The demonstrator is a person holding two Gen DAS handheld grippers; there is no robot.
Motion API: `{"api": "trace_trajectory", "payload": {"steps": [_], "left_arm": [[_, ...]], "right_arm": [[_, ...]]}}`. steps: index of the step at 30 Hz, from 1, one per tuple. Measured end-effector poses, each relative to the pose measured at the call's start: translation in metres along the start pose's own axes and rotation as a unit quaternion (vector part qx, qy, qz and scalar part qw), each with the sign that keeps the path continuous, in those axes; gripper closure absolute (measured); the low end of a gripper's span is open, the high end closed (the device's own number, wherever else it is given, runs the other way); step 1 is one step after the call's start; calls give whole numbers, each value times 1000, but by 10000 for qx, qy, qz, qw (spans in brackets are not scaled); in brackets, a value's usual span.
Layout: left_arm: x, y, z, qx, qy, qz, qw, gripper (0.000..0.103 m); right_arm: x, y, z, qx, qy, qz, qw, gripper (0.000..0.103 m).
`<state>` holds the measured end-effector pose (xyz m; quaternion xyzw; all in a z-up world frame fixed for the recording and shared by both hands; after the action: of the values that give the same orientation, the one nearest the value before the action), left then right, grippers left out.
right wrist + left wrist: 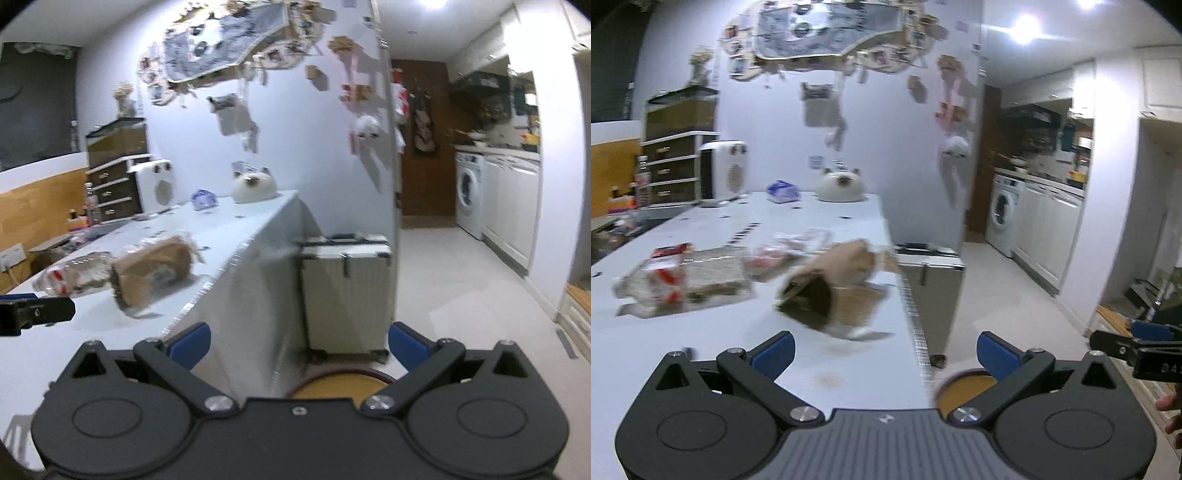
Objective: Collect trash
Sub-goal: 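Move both open tools back from the wastebasket toward the table, then reach the right tool to the cardboard box while the left tool reaches the plastic bottle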
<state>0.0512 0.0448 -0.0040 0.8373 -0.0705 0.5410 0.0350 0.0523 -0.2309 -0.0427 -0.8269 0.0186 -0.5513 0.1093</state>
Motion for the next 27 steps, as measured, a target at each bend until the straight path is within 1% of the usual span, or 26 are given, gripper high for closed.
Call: {"api": "trace_trajectory", "payload": {"steps": [6, 9, 11, 13, 17, 19, 24, 27], "left_arm": [[6, -61, -2, 427, 108, 50, 9990, 0], [14, -102, 1, 579, 169, 32, 9982, 0], [19, -128, 4, 619, 229, -14, 9978, 0], [24, -154, 9, 593, 290, -97, 9978, 0], [32, -207, 25, 546, 307, -426, 9971, 0], [34, -234, 36, 593, 292, -640, 9958, 0], [33, -288, 66, 672, 239, -1207, 9901, 0], [29, -317, 86, 724, 172, -1562, 9849, 0]], "right_arm": [[0, -48, 25, 442, -29, -218, 9988, 0], [0, -68, 33, 591, -21, -272, 9979, 0], [1, -81, 39, 673, 68, -310, 9972, 0], [4, -94, 45, 757, 70, -429, 9962, 0], [12, -119, 59, 851, 226, -626, 9942, 0], [17, -130, 70, 928, 140, -678, 9933, 0], [19, -156, 101, 861, 4, -948, 9918, 0], [18, -169, 121, 1024, -208, -928, 9902, 0]]}}
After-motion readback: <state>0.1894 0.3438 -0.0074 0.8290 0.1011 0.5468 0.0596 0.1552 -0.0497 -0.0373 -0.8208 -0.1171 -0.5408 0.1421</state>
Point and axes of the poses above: each gripper's, at about its wrist camera, not at the fingertips, and z roughly the way its jaws point, y to its right, x to its top, the point moved 1 cm from there along z, roughly the way its jaws point, and after that the axes turned 5 degrees about z, right-handed, at the moved point
